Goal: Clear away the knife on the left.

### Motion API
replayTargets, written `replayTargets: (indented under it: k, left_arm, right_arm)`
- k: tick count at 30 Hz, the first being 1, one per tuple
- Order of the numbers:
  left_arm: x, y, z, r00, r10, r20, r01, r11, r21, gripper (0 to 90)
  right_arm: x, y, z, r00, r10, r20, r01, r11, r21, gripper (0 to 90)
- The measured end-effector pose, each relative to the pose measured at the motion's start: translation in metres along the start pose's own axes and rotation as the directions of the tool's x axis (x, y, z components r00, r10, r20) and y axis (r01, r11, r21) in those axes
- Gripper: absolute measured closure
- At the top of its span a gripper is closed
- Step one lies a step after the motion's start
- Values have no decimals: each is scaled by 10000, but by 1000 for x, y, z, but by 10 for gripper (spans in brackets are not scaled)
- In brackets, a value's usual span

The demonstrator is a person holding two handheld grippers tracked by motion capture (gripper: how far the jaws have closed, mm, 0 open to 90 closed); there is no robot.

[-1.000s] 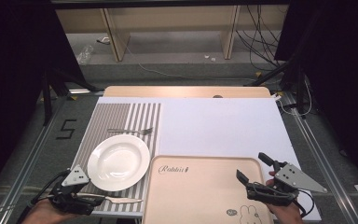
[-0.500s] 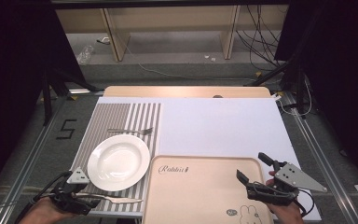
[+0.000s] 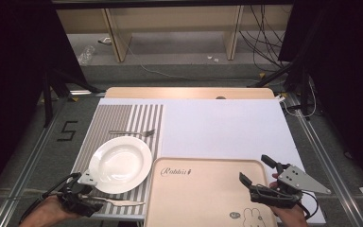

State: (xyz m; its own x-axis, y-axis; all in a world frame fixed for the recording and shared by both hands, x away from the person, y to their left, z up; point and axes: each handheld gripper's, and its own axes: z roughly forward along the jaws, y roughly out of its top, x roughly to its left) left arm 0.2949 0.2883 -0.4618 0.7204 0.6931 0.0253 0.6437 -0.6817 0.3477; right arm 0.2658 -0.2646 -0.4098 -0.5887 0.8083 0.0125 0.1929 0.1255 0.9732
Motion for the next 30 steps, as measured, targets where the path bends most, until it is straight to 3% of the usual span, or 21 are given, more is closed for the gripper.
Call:
replayTargets:
  k: [14,21,30]
  left_arm:
    - [1,11,8,9982,555,217,-565,9973,464,387]
    - [-1,16,10,9978,577,329,-601,9950,797,449]
    - [-4,23,10,9939,1019,414,-1071,9824,1528,539]
  right_arm:
    - [1,0,0,9999,-45,-102,45,10000,54,95]
    - [1,0,0,9999,-37,-149,39,9999,106,98]
    - [1,0,0,9998,-46,-211,49,9999,149,102]
